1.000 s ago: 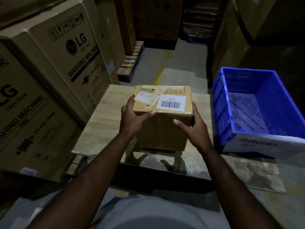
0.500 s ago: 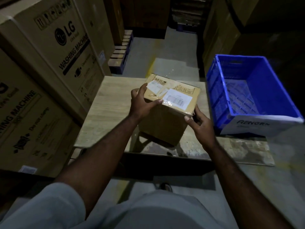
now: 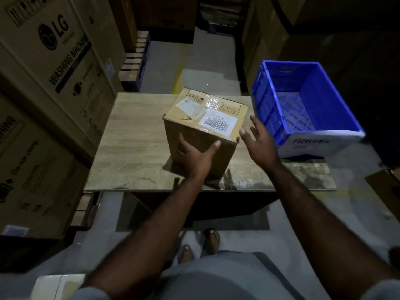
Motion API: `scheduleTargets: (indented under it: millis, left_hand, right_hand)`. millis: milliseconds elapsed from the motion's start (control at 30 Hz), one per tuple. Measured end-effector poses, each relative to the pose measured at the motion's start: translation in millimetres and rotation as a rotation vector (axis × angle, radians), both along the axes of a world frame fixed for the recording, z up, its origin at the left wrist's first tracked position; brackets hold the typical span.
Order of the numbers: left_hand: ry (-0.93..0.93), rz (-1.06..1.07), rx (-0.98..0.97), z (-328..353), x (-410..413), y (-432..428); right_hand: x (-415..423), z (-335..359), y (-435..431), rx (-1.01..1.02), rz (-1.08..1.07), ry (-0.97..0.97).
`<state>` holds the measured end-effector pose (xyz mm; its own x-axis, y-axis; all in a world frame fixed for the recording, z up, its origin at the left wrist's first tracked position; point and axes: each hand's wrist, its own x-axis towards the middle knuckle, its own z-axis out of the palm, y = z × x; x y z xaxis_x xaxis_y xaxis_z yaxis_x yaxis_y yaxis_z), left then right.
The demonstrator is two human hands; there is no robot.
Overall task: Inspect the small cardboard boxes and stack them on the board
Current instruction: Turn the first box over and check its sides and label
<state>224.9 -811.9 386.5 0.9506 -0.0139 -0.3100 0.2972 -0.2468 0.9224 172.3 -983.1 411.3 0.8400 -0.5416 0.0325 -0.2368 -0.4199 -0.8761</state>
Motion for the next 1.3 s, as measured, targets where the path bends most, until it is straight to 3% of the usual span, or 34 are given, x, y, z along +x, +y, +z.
scheduleTargets:
  millis: [233, 433, 700, 900, 1100, 1200, 1300]
  left_hand:
    - [-0.002, -0.092, -0.151, 7, -22, -12]
    - [0.036, -0.063, -0.194, 13, -28, -31]
    - [-0.031, 0.114, -0.210, 18, -40, -80]
    - [-0.128, 0.186, -0.271, 21, -19, -104]
    - [-0.136, 0.271, -0.321, 30, 19, -106]
    - [-0.112, 0.328, -0.274, 27, 33, -110]
    - [-0.129, 0.389, -0.103, 18, 37, -119]
  right_hand:
    - [31, 29, -18, -0.225, 0.034, 0.049]
    - [61, 38, -40, -0.302, 0.169, 0.153]
    - [68, 28, -86, -0.251, 0.307, 0.170]
    - [30, 11, -106, -0.172, 0.171, 0.083]
    - [7, 10, -103, -0.047, 0.195, 0.121]
    - [1, 5, -95, 0.107, 0.336, 0.107]
    - [9, 5, -97, 0.084, 0.406, 0.052]
